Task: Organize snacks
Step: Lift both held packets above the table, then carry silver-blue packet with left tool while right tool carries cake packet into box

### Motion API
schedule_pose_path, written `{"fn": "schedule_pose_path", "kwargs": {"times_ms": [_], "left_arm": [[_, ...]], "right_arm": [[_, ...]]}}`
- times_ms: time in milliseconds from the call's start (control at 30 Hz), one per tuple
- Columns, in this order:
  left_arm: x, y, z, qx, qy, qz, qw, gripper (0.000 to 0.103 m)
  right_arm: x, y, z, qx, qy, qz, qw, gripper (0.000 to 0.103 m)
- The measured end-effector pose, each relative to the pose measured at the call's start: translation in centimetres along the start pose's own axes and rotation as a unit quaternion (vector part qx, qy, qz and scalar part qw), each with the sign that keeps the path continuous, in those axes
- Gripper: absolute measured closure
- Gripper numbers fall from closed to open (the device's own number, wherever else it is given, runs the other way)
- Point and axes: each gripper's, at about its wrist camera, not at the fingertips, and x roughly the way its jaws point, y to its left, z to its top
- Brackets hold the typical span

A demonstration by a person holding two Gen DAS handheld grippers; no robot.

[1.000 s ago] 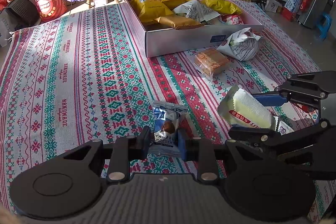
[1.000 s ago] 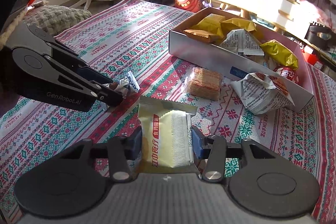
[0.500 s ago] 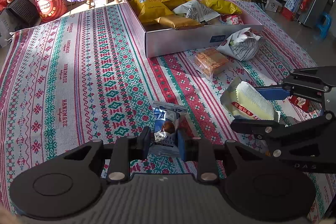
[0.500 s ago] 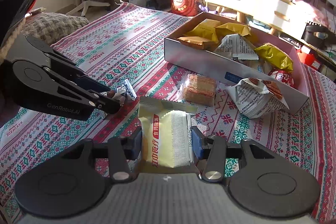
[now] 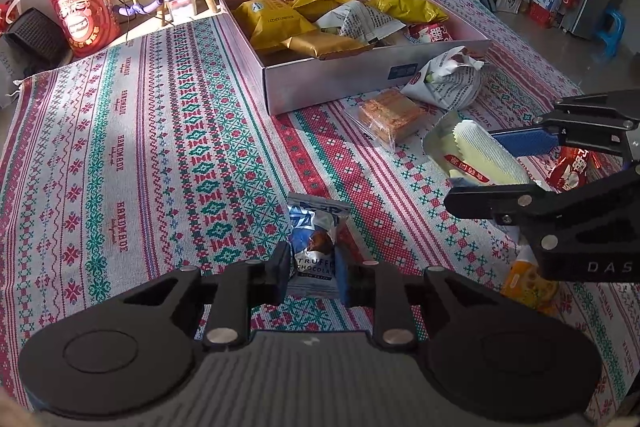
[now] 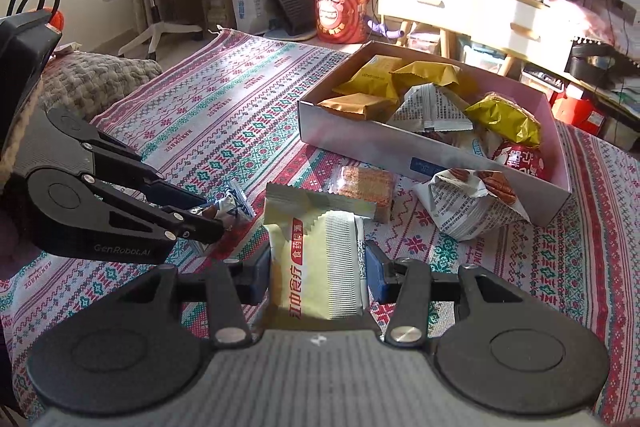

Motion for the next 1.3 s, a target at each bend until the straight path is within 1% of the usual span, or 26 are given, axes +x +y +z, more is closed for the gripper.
{"fn": "schedule_pose_path", "kwargs": {"times_ms": [67,233,300,467,533,700,933,1133,1300], "left_arm": [[0.4,-0.1,-0.1,0.005,0.006,0.001,1.0,0.069],[0.4,0.1,-0.2,0.007,0.002,0.0,1.0,0.067],[0.4,0.3,-0.1,0.0,0.002,-0.003,1.0,0.068],[0.0,0.9,0.1,-0.031,-0.003,-0.013,0.9994,0.079],[-0.1,0.9,0.2,-0.031,-0.003,-0.015,0.9994,0.081],[-0.8,0.7,0.6,-0.035,-0.014,-0.02,0.9991,0.082],[-2.2,0.8,2.4,-0.052,-0.041,-0.028,0.9974,0.082],[-2.8,0.5,5.2,-0.07,-0.071,-0.031,0.9946,0.082],[-2.3,0.4,7.8,-0.087,-0.088,-0.031,0.9918,0.082]], "right_arm": [[-0.1,-0.1,0.1,0.002,0.0,-0.001,1.0,0.06],[-0.4,-0.6,0.3,0.011,-0.004,-0.002,1.0,0.06],[-0.4,-0.8,0.3,0.016,-0.003,-0.001,1.0,0.06],[-0.6,-1.1,0.4,0.021,-0.005,-0.002,1.0,0.06],[-0.8,-1.2,0.5,0.024,-0.009,-0.002,1.0,0.059],[-1.1,-1.7,0.8,0.03,-0.013,-0.006,0.999,0.06],[-1.6,-2.9,1.9,0.043,-0.028,-0.018,0.999,0.06],[-1.7,-4.5,3.5,0.056,-0.044,-0.035,0.997,0.06],[-0.9,-6.4,4.8,0.08,-0.051,-0.05,0.994,0.059]]}}
